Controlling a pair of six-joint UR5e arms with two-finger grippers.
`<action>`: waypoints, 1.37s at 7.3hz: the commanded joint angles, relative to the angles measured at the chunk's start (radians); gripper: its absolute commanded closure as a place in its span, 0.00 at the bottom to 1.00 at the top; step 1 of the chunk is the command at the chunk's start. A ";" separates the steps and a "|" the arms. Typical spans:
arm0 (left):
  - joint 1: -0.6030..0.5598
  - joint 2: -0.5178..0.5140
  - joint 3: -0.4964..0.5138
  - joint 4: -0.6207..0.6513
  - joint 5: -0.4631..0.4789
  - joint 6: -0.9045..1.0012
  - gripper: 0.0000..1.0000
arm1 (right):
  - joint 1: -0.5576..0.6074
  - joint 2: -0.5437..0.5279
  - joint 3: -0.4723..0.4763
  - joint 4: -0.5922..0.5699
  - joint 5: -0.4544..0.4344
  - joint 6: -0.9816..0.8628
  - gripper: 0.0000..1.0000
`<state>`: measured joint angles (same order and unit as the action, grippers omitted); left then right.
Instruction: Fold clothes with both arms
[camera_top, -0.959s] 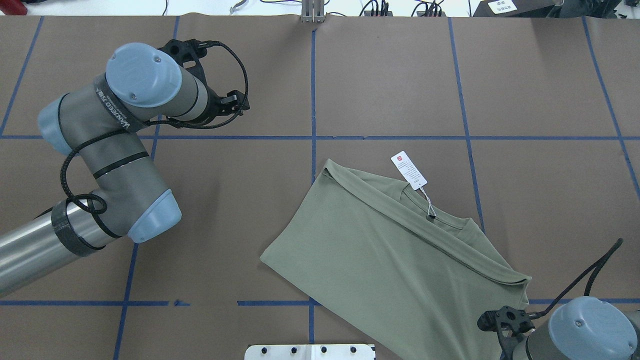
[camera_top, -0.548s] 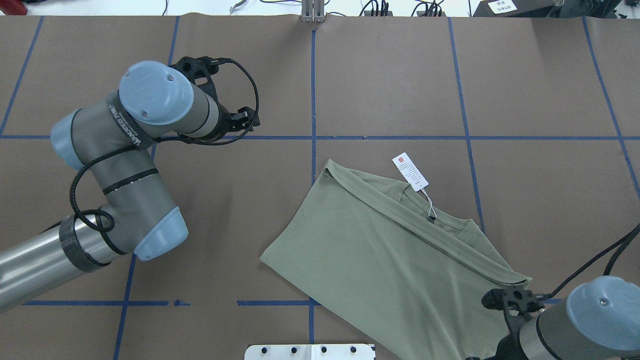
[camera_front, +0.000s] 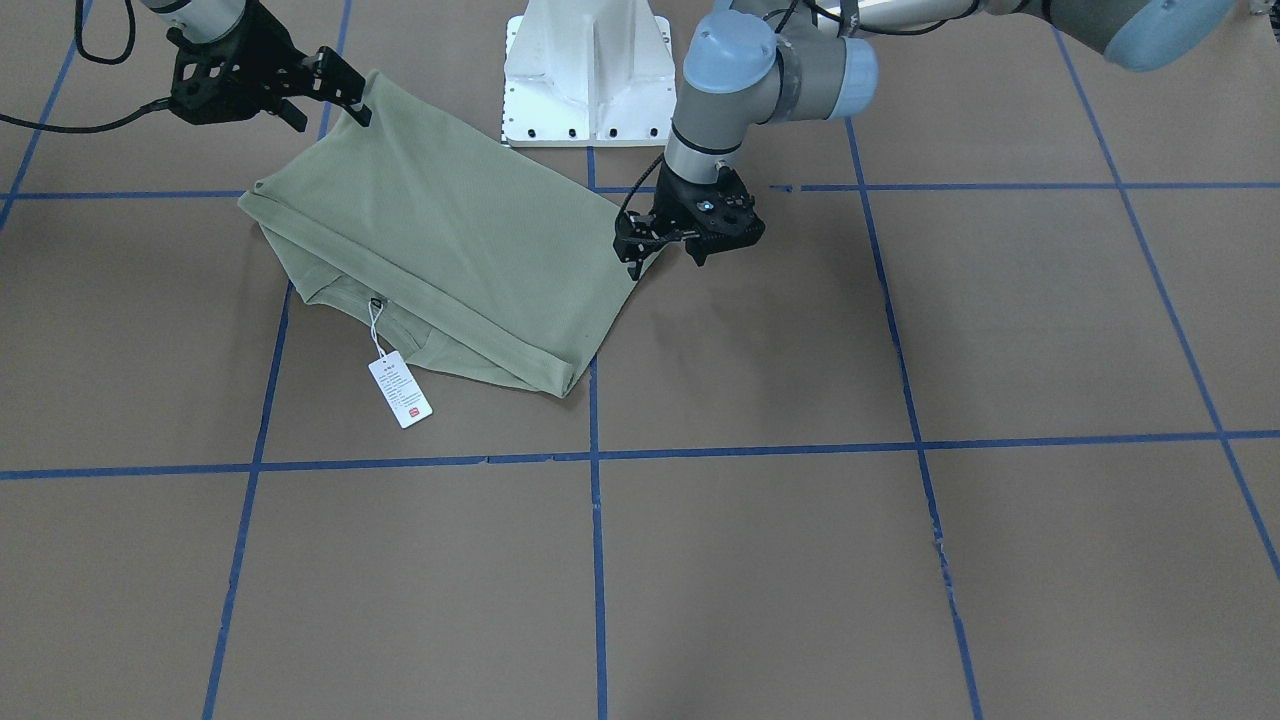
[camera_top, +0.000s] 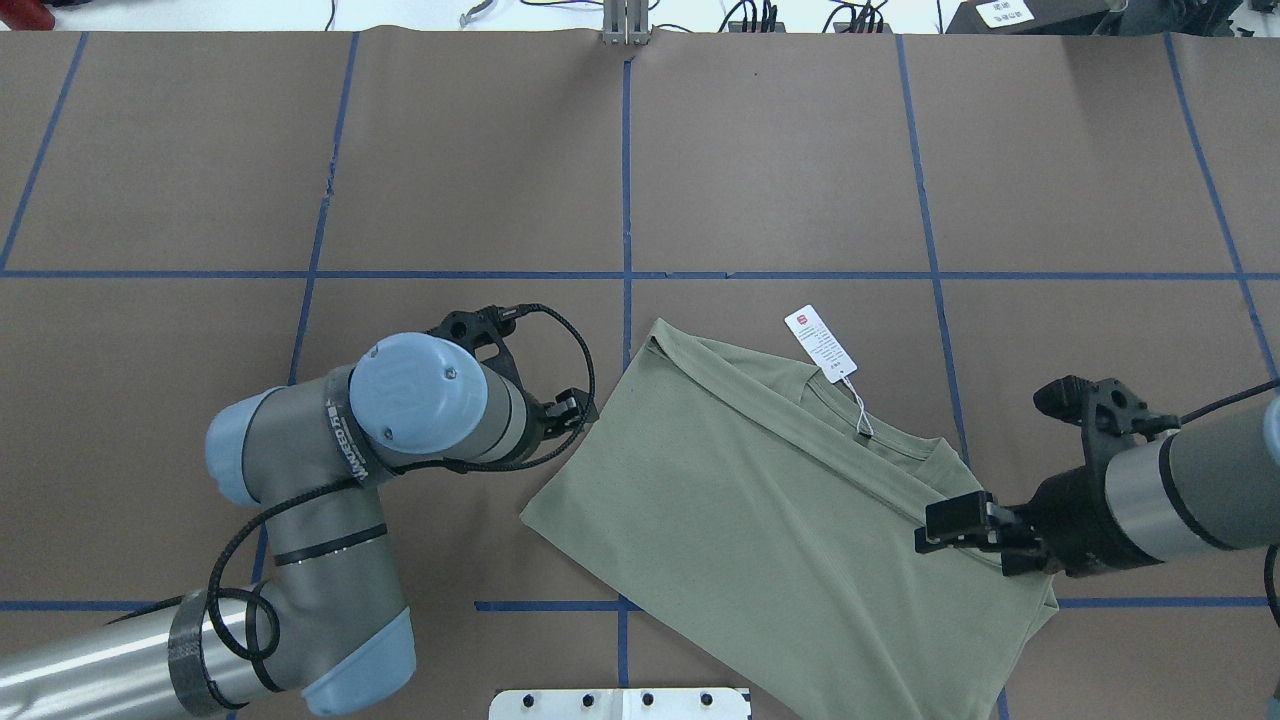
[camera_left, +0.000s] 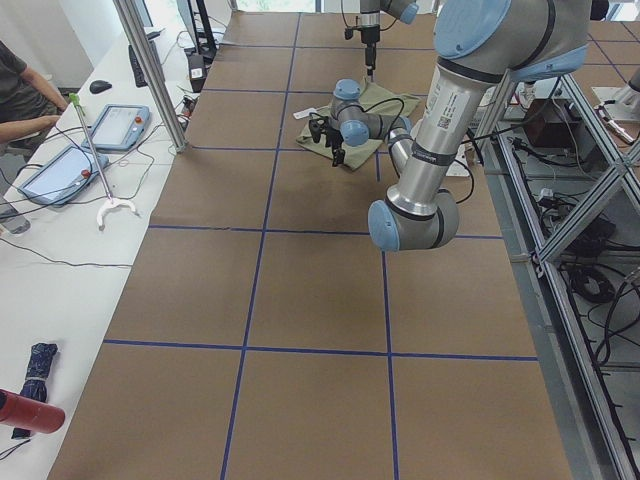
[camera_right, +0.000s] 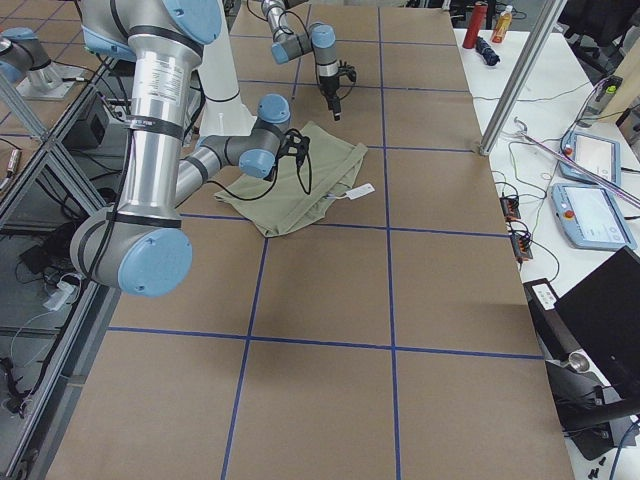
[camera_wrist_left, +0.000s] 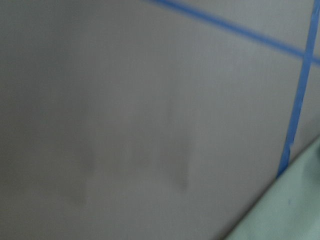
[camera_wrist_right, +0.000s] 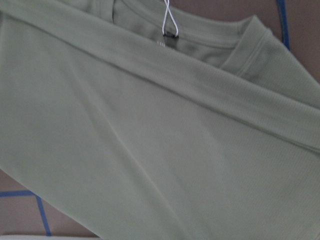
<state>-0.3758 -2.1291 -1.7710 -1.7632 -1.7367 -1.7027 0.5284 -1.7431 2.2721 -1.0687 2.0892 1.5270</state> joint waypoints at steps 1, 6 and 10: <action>0.046 0.006 -0.027 0.007 0.000 -0.074 0.04 | 0.064 0.034 -0.012 -0.001 0.008 -0.001 0.00; 0.066 0.018 -0.005 0.007 0.005 -0.097 0.10 | 0.065 0.037 -0.023 -0.001 0.003 0.001 0.00; 0.077 0.032 -0.002 0.007 0.023 -0.123 0.21 | 0.067 0.031 -0.023 -0.002 0.008 0.004 0.00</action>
<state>-0.3015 -2.0978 -1.7735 -1.7561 -1.7154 -1.8169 0.5947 -1.7108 2.2488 -1.0705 2.0962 1.5300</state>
